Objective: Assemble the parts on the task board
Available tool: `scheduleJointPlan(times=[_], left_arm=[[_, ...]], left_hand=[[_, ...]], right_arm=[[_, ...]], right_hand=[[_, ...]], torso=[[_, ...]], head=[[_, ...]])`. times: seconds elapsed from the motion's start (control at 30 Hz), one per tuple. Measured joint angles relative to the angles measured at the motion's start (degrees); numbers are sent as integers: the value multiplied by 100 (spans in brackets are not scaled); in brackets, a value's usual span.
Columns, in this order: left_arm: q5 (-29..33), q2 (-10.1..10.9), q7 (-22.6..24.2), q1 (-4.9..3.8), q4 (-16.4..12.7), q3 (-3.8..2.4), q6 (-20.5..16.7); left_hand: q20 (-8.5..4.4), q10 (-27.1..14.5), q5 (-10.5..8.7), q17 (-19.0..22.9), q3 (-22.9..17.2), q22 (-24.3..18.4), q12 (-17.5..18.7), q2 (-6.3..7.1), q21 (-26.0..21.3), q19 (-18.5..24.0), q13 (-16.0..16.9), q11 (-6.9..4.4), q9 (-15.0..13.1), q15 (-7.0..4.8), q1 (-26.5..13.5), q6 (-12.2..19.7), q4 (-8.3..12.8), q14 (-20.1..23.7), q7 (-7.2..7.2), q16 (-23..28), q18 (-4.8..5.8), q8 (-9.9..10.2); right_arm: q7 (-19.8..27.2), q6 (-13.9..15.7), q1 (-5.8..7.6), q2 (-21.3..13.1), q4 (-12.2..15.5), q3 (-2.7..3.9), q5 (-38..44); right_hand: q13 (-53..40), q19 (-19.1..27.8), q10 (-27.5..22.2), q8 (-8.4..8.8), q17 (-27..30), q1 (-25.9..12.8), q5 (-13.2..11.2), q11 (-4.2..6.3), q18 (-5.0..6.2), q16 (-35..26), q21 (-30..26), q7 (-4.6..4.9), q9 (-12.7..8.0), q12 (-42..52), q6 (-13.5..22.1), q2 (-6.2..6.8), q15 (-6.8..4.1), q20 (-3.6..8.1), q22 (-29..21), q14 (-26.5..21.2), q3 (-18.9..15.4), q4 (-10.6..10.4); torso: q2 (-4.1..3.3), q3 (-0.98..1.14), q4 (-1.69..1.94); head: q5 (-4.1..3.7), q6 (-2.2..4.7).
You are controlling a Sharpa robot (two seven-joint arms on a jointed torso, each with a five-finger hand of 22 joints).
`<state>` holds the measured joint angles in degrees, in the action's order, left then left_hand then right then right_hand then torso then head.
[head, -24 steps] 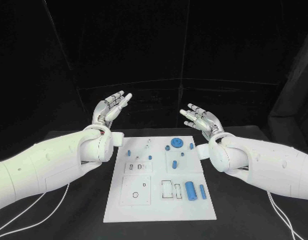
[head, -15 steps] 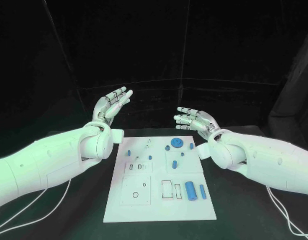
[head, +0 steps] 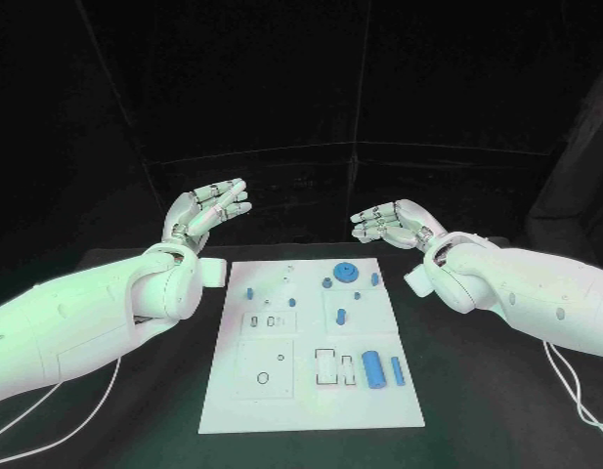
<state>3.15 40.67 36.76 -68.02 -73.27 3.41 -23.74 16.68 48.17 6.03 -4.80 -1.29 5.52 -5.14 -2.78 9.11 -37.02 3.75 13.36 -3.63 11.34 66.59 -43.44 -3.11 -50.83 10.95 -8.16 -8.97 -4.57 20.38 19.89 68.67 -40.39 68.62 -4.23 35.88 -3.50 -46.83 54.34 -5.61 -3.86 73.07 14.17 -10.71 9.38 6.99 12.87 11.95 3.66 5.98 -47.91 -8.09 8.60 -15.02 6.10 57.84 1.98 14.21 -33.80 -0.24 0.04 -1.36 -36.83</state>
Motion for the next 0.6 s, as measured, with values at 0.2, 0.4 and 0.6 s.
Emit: scheduleJointPlan(times=[0.2,0.4,0.6], left_arm=[[-2,262,27,0,-403,0,92],[-48,458,28,5,-768,0,190],[-145,582,27,18,-1111,0,314]], left_hand=[[-115,624,0,-22,-44,82,-130,-75,344,-962,0,-174,-21,-243,75,-868,223,-843,210,-200,-120,-84],[-251,1022,0,-57,-105,48,-240,-105,370,-1324,13,-304,-21,-376,104,-1138,322,-1290,255,-200,-122,-105],[-317,1184,0,-113,-135,10,-240,-105,370,-1496,18,-384,-21,-447,104,-1238,384,-1502,194,-200,-121,-105]], right_arm=[[-269,-1,266,-5,-36,6,1133],[-664,-111,396,26,66,4,2391],[-1088,-337,443,164,188,7,3728]], right_hand=[[-8,-564,614,0,-94,53,0,162,-1,147,371,35,14,0,-496,53,-244,239,132,793,157,156],[-15,-1164,1126,0,-265,151,0,327,-2,324,1003,-79,14,-46,-850,151,-488,526,450,1540,302,213],[-24,-1710,1579,119,-876,106,-117,540,-2,884,2412,-232,13,-222,-1185,436,-833,921,1278,2583,506,202]], torso=[[-170,-21,29],[-356,-54,71],[-525,-90,131]], head=[[-21,88],[-69,143],[-118,185]])
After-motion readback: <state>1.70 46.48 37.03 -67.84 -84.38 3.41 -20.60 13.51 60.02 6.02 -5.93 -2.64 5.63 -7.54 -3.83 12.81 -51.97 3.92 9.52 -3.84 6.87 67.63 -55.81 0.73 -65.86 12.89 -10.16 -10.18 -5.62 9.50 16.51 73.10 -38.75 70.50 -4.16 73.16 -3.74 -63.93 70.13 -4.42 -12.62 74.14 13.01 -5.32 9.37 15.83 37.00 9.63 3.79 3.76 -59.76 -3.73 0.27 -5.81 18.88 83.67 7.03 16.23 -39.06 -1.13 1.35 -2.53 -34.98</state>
